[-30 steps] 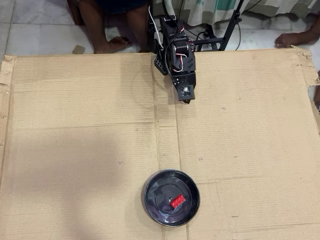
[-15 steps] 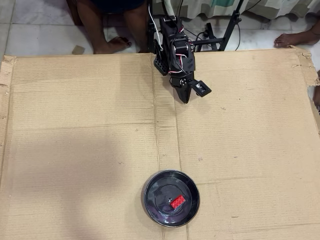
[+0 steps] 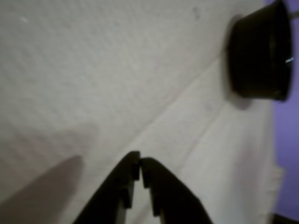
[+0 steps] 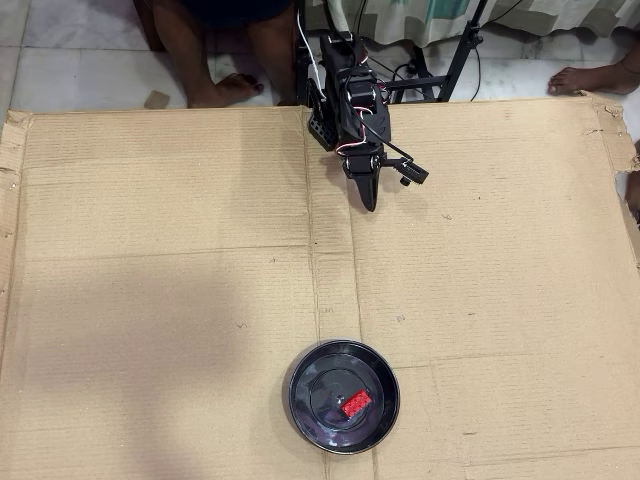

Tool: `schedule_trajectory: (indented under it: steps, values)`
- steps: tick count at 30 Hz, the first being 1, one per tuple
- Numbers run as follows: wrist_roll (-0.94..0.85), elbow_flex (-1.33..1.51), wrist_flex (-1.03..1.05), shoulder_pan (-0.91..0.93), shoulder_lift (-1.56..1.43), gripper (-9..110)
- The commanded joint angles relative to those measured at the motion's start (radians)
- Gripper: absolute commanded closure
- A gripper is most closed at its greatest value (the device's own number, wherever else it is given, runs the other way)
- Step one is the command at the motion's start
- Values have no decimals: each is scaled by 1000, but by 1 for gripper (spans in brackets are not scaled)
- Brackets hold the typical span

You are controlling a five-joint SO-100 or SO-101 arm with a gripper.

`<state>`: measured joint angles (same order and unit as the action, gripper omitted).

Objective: Grasp a lego block and put it in the bin.

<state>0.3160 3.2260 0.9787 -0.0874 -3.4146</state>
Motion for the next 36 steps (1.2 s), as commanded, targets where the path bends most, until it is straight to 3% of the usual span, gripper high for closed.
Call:
schedule_trajectory:
  steps: [1,11,36]
  values:
    - [-121,14,-63,15,-14,101]
    - [-454,14,-29,18,-14,101]
    - [-476,14,-8,17,-11,101]
